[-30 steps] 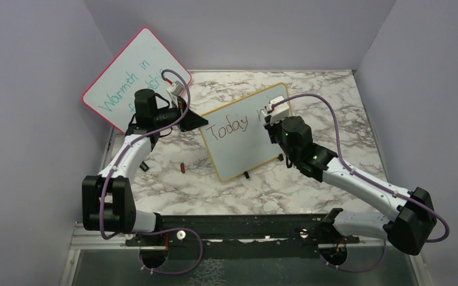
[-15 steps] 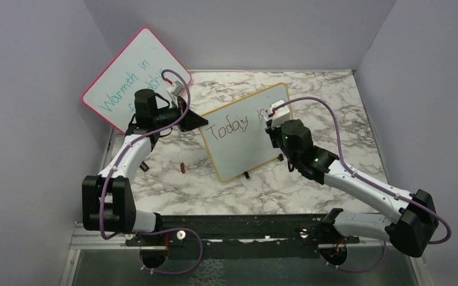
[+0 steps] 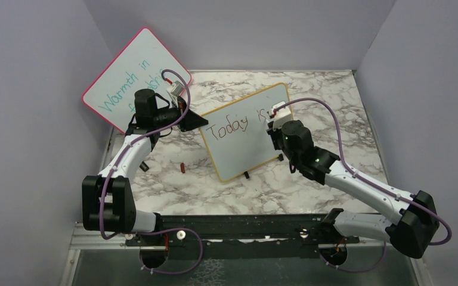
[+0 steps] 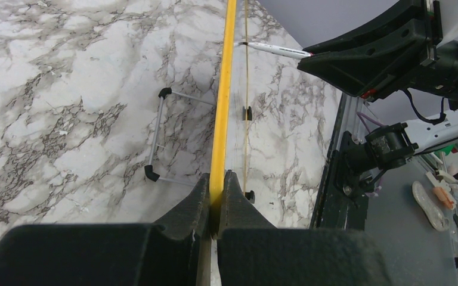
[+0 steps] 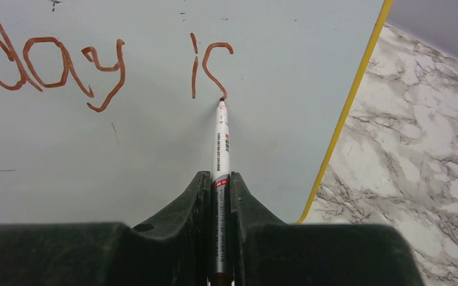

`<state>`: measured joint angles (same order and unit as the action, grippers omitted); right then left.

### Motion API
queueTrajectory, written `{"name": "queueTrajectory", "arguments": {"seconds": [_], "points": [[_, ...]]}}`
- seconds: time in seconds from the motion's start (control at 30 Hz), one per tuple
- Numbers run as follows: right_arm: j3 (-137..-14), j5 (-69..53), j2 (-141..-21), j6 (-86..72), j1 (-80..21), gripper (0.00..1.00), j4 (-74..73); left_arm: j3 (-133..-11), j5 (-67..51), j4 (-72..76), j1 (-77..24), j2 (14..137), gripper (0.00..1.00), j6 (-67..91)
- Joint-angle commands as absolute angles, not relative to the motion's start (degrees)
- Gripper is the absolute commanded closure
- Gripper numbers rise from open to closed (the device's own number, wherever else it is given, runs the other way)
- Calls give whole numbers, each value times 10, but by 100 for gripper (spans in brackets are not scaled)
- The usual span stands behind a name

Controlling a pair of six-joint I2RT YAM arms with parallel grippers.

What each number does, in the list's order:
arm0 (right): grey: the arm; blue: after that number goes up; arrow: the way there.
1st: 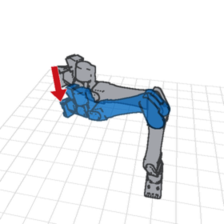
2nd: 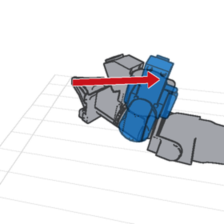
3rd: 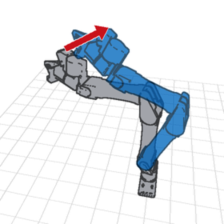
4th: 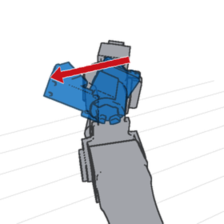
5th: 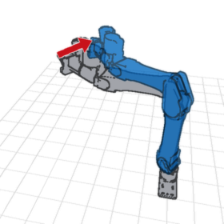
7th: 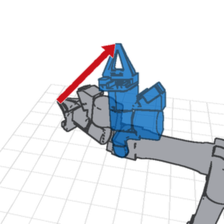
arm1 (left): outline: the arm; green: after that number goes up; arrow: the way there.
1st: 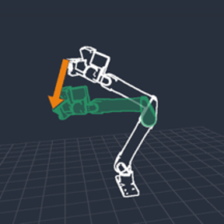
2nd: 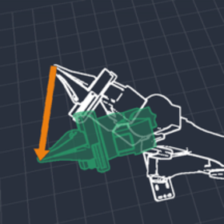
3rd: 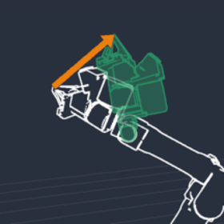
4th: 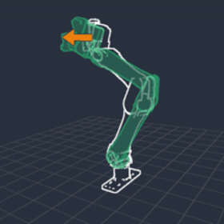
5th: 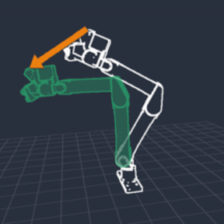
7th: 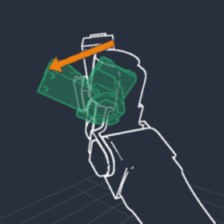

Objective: Write a sentence on the whiteboard

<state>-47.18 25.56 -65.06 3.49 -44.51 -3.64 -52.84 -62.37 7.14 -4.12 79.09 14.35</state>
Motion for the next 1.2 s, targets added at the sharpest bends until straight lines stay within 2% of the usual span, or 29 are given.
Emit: {"name": "queueTrajectory", "arguments": {"seconds": [0.0,0.4,0.57,0.8,1.17], "points": [[-472,200,-644,26,-443,99,-60,-523,-603,36,-44,804,100,92],[-447,202,-573,34,-444,99,-31,-524,-600,36,-44,805,100,93],[-441,167,-561,43,-452,99,-43,-523,-596,36,-44,805,100,95],[-429,188,-566,47,-510,99,-36,-523,-592,35,-44,805,100,97],[-410,301,-599,72,-633,99,21,-523,-584,36,-44,802,100,105]]}}
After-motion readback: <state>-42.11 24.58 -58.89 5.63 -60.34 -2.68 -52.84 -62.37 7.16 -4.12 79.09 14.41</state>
